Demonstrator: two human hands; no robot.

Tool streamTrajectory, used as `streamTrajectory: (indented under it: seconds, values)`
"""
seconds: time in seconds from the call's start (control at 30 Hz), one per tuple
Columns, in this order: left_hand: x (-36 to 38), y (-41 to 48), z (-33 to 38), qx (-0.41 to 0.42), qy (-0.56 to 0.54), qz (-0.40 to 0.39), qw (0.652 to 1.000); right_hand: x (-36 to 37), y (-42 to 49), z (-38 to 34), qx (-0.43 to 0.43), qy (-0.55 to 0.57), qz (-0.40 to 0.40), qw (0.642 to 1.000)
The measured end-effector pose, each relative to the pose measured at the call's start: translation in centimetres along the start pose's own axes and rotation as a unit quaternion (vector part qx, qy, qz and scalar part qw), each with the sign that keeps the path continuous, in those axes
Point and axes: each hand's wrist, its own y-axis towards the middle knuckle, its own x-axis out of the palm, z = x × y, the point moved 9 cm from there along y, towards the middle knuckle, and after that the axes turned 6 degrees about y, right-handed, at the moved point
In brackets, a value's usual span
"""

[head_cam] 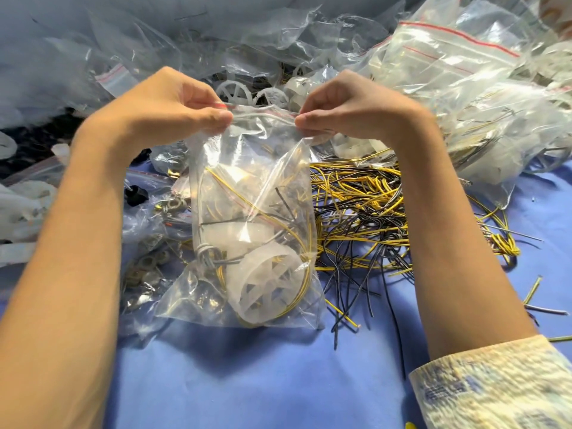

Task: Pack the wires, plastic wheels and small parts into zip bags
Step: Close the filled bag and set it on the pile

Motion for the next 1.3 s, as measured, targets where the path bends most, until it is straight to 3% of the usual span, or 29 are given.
streamTrajectory:
  seconds: [0.23,0.5,0.8,1.0,1.3]
  values:
    - [-0.4,-0.4,1.0,0.031,0.007,0.019,0.999,0.3,0.2,-0.5,-0.017,-0.027,-0.009,0.999]
    - [-0.2,-0.2,1.7,0.030,0.014,0.015,0.999,0.2,0.5,-0.1,-0.011,0.021,0.004,1.000]
    - [0.3,0.4,2.6,0.050,0.061,0.041,0.996,0.5,0.7,-1.1,-0.032,-0.050,0.003,0.998]
    - [0.7,0.5,2.6,0.046,0.044,0.021,0.998,0.8,0.7,-0.9,-0.016,0.007,0.001,1.000]
    - [0.9,0.5,3.5,0.067,0.106,0.005,0.992,1.3,1.1,-1.4,-0.038,-0.034,-0.004,0.999]
